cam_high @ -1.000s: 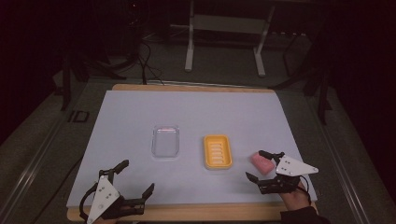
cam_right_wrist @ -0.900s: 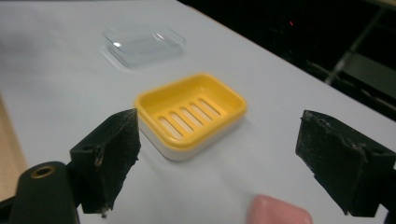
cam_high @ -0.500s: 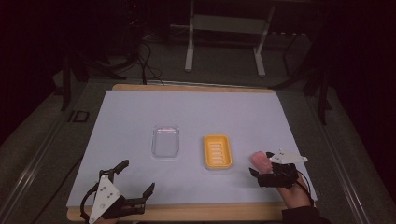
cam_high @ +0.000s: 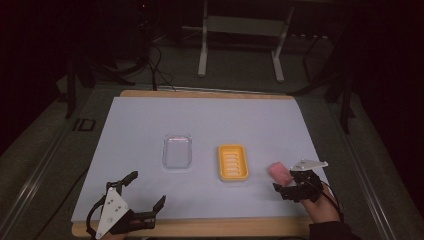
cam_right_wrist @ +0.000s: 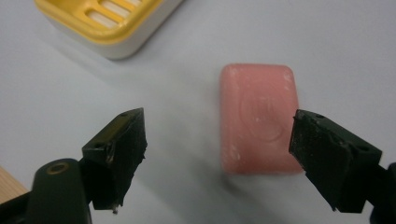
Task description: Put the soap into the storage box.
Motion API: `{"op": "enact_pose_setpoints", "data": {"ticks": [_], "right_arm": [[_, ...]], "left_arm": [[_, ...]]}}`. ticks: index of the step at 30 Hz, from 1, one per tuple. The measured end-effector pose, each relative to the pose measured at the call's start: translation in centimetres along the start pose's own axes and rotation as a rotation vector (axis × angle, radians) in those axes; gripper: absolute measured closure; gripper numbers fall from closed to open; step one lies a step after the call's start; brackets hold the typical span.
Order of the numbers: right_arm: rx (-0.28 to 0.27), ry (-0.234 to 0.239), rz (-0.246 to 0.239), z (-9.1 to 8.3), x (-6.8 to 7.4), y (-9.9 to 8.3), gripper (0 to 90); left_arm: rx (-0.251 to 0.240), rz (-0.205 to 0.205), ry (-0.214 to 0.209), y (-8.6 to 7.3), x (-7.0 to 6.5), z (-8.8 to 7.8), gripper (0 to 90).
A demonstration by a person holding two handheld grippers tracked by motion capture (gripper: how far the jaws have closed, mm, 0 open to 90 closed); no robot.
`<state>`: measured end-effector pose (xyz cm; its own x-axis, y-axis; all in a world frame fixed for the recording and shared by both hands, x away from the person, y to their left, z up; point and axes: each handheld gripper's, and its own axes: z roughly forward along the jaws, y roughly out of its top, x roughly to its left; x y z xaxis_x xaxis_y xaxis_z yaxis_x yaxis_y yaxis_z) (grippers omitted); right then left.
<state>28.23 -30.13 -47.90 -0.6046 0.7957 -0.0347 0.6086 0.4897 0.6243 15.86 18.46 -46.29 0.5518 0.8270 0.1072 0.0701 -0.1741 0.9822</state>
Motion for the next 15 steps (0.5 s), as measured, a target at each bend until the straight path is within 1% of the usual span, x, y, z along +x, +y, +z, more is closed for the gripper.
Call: {"op": "enact_pose_setpoints", "data": {"ticks": [1, 2, 3, 4, 5, 7, 10, 12, 15], "right_arm": [[0.012, -0.003, -0.003, 0.0, 0.0, 0.0, 18.7], [0.012, -0.003, -0.003, 0.0, 0.0, 0.0, 18.7], [0.043, 0.004, 0.015, 0.0, -0.2, 0.0, 18.7], [0.073, 0.023, 0.032, 0.1, -0.4, 0.0, 18.7], [0.103, 0.035, 0.037, 0.2, -0.5, 0.0, 19.0], [0.137, 0.027, 0.039, 0.0, -0.8, 0.0, 21.0], [0.205, 0.055, 0.052, -0.1, -1.3, -0.2, 21.0], [0.251, 0.06, 0.057, 0.1, -1.5, -0.5, 21.0], [0.307, 0.081, 0.063, 0.5, -1.7, -0.9, 21.0]], "left_arm": [[0.0, 0.0, 0.0, 0.0, 0.0, 0.0, 1.9], [0.0, 0.001, 0.002, 0.0, 0.0, 0.0, 1.9], [0.0, 0.0, 0.002, 0.0, 0.0, 0.0, 1.9], [0.0, 0.001, 0.002, 0.0, 0.0, 0.0, 1.9], [0.0, 0.002, 0.003, 0.0, 0.0, 0.0, 1.9], [0.0, 0.002, 0.004, 0.0, 0.0, 0.0, 1.9], [0.001, 0.002, 0.006, 0.0, 0.0, 0.0, 1.9], [0.0, 0.001, 0.009, 0.0, 0.0, 0.1, 1.9], [0.0, 0.0, 0.011, 0.0, 0.0, 0.1, 1.9]]}}
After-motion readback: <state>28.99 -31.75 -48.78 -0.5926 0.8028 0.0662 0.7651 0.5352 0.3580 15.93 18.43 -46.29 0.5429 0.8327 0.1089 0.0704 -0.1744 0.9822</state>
